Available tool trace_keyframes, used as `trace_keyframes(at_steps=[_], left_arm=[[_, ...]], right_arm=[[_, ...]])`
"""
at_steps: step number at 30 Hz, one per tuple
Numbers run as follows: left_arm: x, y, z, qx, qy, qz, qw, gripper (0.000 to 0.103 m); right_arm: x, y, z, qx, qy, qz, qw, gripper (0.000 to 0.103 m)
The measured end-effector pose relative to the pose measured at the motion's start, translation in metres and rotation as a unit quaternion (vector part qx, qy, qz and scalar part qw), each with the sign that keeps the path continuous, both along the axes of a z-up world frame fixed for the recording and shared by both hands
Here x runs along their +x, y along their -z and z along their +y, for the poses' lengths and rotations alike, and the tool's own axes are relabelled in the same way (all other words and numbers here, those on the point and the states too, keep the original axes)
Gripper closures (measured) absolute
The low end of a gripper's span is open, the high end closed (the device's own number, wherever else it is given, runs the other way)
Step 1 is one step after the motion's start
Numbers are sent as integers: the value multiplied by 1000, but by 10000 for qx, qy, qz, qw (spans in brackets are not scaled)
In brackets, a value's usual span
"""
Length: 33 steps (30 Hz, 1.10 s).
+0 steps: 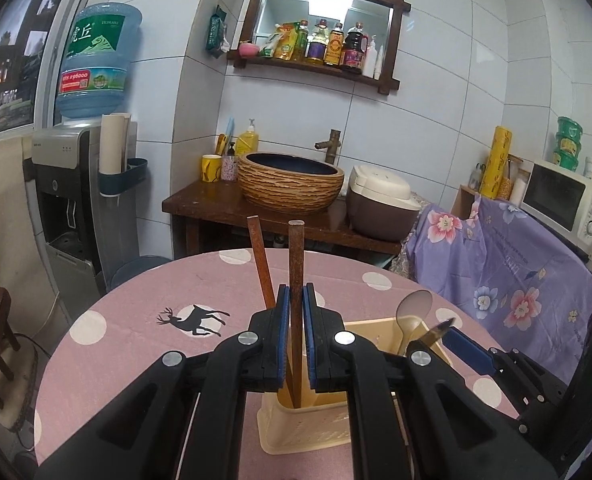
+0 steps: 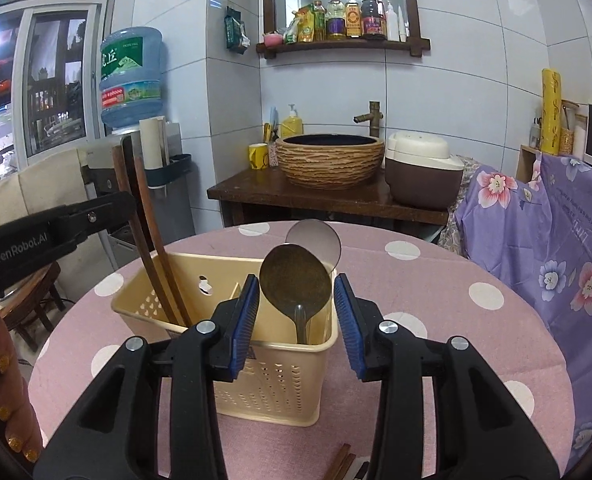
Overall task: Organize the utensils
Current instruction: 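Lower and release the chopstick into the holder while right tool drops the steel spoon in, then move left tool back toward the remaining chopsticks while right tool follows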
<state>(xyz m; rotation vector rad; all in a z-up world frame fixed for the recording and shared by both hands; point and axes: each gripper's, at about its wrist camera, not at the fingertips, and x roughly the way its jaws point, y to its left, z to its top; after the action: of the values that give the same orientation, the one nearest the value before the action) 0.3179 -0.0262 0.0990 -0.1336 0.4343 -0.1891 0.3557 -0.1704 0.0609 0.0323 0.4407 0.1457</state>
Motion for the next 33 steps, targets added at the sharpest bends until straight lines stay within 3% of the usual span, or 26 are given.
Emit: trace_keyframes(at_steps=[2,4,5,8,12,20,25,33], left_arm=[[-6,-1,1,-13,63,-2,10000,83],[-16,1,5,-72,101,-4,9999,63],[-22,2,7,-104,102,3,9999,61],[-36,11,12,2,61,193,9998,60],[-53,41,22,55,103,798,9967,61],[-88,113,25,184,155,1734,9846,66],[-94,133,28,92,137,2030,9790,69],[-96,147,10,224,297,2205,9747,71]], right_arm=[[-8,-3,-2,14,45,-71,10000,46],[-18,-6,-4,-7,96,-105,9999,46],[-24,-7,-5,-20,106,-88,9999,46],[-42,-4,-10,-11,64,141,9999,45],[-63,15,-19,105,101,644,9978,43],[-100,71,-38,87,448,1487,9878,43],[-113,106,-45,101,576,2050,9770,43],[-116,125,-31,-101,561,2364,9700,43]])
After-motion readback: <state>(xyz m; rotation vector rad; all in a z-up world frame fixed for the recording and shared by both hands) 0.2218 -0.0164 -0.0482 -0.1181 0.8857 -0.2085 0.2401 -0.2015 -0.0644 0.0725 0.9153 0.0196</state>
